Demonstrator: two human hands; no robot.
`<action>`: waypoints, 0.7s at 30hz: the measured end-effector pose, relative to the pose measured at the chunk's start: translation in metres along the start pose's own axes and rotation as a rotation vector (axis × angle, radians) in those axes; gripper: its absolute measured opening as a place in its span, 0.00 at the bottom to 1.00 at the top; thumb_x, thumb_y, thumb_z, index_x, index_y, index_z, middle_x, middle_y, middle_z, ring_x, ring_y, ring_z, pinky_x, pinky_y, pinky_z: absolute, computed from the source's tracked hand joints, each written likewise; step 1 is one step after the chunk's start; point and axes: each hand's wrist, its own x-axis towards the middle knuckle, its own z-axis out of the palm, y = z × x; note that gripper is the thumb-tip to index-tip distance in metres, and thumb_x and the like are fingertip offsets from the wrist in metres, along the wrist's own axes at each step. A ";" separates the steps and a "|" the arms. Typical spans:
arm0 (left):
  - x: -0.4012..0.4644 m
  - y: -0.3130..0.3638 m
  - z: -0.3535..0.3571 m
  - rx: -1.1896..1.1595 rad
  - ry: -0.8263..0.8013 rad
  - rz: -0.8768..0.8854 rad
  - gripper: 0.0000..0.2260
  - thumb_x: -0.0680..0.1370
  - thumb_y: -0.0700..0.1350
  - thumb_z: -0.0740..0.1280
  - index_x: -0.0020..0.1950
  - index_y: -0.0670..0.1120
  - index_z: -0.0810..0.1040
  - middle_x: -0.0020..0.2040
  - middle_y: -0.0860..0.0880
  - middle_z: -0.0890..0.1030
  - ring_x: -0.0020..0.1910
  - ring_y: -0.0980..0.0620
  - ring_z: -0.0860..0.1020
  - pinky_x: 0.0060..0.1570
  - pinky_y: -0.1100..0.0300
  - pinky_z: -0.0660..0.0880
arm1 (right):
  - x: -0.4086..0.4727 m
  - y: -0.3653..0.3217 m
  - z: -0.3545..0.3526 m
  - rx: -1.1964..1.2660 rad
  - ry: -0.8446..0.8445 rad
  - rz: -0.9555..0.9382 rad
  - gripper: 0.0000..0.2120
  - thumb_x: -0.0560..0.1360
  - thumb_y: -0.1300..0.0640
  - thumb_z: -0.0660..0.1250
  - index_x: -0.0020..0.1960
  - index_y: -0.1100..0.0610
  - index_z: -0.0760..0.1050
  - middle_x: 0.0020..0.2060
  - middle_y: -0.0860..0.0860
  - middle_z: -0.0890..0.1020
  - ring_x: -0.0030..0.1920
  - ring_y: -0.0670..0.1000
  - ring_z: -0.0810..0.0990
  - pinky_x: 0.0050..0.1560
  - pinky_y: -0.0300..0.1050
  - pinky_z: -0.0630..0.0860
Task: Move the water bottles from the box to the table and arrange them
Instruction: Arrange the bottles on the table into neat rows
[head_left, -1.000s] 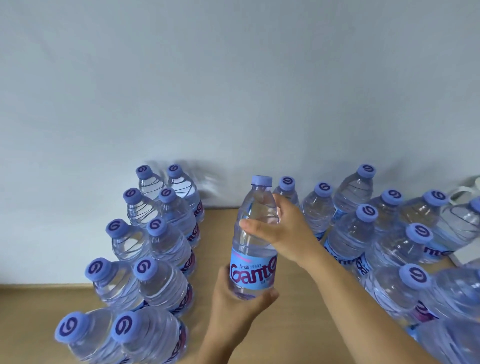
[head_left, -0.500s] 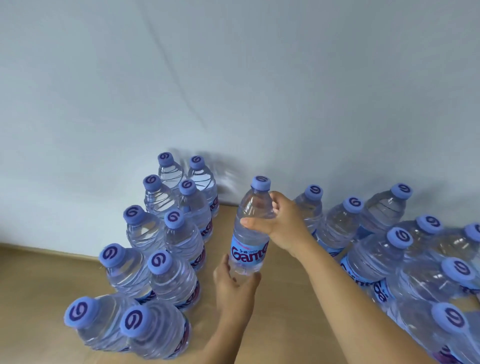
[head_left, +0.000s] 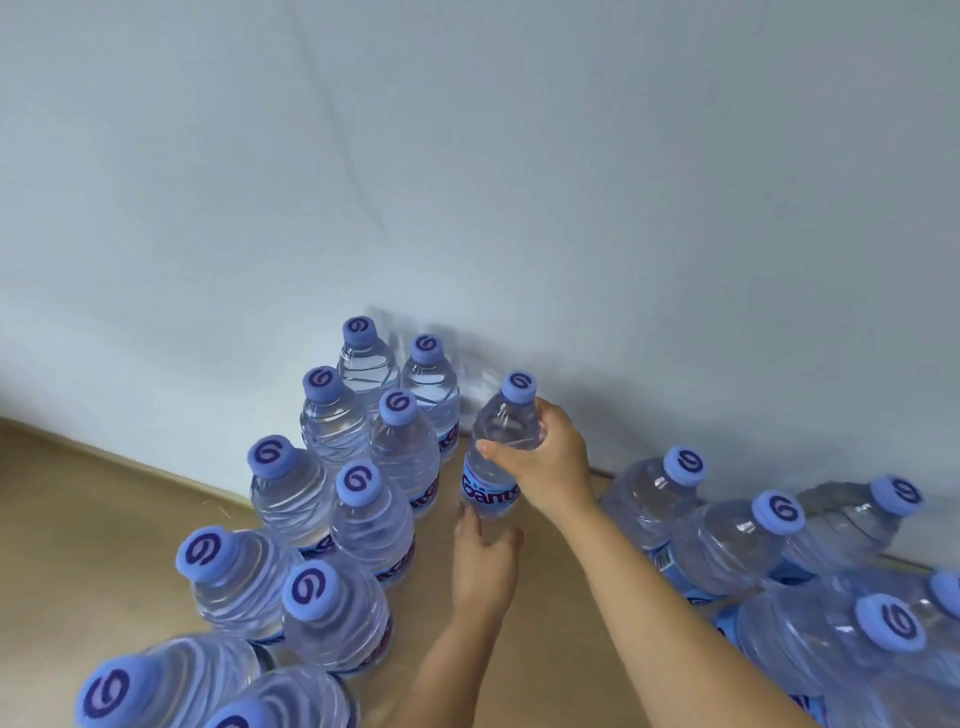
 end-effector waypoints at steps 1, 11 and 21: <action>0.006 0.002 0.002 -0.016 0.006 0.002 0.27 0.72 0.33 0.63 0.70 0.47 0.68 0.64 0.47 0.75 0.61 0.49 0.74 0.63 0.51 0.71 | 0.003 0.000 0.003 0.007 -0.001 -0.017 0.22 0.62 0.53 0.78 0.52 0.46 0.74 0.49 0.46 0.80 0.48 0.42 0.79 0.44 0.32 0.72; 0.050 0.008 0.012 -0.100 0.053 -0.046 0.19 0.74 0.36 0.64 0.65 0.44 0.72 0.54 0.46 0.81 0.46 0.56 0.78 0.40 0.70 0.72 | 0.023 0.002 0.020 -0.058 0.052 -0.190 0.28 0.63 0.61 0.77 0.57 0.62 0.68 0.51 0.51 0.67 0.54 0.53 0.72 0.53 0.37 0.70; 0.030 0.004 0.012 0.005 -0.034 -0.066 0.32 0.77 0.36 0.63 0.77 0.43 0.52 0.74 0.43 0.64 0.72 0.46 0.65 0.68 0.54 0.65 | 0.002 -0.008 0.000 -0.204 -0.003 -0.137 0.33 0.68 0.48 0.75 0.65 0.62 0.66 0.60 0.55 0.71 0.62 0.53 0.69 0.55 0.35 0.63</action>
